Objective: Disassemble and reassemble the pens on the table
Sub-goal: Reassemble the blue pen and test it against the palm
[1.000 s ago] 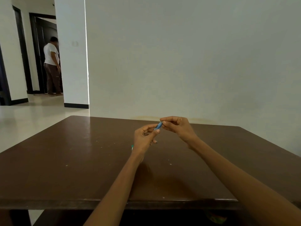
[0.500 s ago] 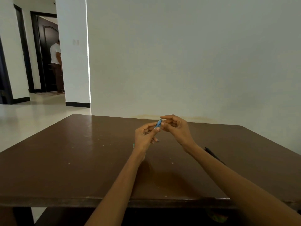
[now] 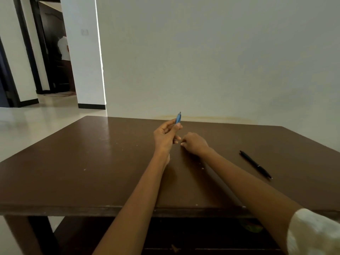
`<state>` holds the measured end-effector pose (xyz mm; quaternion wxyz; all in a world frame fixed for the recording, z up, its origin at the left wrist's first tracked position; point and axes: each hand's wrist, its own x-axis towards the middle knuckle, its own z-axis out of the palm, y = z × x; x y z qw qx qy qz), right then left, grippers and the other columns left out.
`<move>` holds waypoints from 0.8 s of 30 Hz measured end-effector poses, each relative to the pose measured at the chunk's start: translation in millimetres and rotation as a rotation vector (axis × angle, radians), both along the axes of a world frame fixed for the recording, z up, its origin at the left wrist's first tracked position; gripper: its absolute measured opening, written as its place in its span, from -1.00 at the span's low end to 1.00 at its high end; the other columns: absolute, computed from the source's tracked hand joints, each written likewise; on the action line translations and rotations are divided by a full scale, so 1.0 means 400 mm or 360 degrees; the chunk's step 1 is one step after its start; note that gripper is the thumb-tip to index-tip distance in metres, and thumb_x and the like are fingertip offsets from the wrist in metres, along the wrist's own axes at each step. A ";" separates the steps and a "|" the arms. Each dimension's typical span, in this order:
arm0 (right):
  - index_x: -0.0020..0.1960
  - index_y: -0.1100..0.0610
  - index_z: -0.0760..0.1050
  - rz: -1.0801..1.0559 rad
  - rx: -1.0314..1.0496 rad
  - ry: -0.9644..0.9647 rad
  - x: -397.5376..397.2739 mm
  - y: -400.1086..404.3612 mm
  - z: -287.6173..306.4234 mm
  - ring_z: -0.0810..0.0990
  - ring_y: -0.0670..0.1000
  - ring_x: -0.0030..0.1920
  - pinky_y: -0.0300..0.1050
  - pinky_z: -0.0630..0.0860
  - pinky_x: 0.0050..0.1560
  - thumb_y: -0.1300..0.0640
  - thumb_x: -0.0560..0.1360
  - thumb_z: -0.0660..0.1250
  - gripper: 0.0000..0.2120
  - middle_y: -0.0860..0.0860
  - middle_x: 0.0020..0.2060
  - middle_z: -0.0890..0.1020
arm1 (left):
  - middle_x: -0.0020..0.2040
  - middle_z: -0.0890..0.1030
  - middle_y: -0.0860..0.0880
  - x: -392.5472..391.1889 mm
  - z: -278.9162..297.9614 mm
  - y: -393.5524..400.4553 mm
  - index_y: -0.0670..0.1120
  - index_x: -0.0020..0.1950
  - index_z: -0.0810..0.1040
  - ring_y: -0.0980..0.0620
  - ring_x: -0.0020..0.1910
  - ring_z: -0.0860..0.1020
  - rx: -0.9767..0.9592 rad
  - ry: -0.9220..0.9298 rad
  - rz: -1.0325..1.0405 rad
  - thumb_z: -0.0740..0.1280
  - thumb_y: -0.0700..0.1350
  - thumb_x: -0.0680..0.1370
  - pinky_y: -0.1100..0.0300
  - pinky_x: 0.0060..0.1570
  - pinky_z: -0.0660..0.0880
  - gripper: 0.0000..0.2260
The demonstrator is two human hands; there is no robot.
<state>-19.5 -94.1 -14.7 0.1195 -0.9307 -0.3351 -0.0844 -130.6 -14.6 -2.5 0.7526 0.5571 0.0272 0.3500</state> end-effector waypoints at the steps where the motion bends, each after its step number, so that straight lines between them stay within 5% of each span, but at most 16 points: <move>1: 0.02 0.18 0.55 -0.0039 0.0015 -0.0003 0.000 0.000 0.002 0.57 0.03 -0.05 -0.06 0.53 0.04 0.14 0.55 0.23 -0.84 0.08 -0.03 0.60 | -0.21 0.65 0.00 0.000 -0.001 0.000 -0.08 0.07 0.57 0.10 -0.48 0.49 -0.0011 -0.0004 -0.0010 0.37 -0.20 0.49 0.25 -0.43 0.45 -0.83; 5: -0.01 0.20 0.55 -0.0054 0.0183 0.0087 -0.006 -0.019 0.020 0.56 -0.01 -0.09 -0.17 0.47 -0.06 0.18 0.53 0.26 -0.88 0.08 -0.06 0.62 | -0.23 0.66 0.01 0.002 -0.006 0.002 -0.09 0.08 0.57 0.09 -0.46 0.51 -0.0072 -0.0003 -0.0071 0.36 -0.18 0.50 0.24 -0.39 0.50 -0.84; 13: 0.21 0.21 0.51 0.0420 0.1736 0.0844 -0.083 -0.074 0.145 0.57 -0.10 -0.18 -0.29 0.56 -0.10 0.20 0.56 0.25 -0.76 0.01 -0.18 0.59 | -0.18 0.69 0.01 0.001 -0.007 0.004 -0.08 0.07 0.53 0.08 -0.33 0.62 -0.0097 -0.0061 -0.0289 0.32 -0.15 0.53 0.25 -0.27 0.59 -0.87; 24: 0.10 0.21 0.57 0.0636 0.1753 0.0802 -0.130 -0.088 0.176 0.67 -0.13 -0.21 -0.34 0.57 -0.17 0.23 0.53 0.29 -0.83 0.06 -0.14 0.68 | -0.17 0.69 0.01 0.008 -0.013 0.002 -0.07 0.05 0.54 0.09 -0.34 0.62 0.0075 -0.0017 -0.0310 0.33 -0.14 0.52 0.26 -0.31 0.58 -0.88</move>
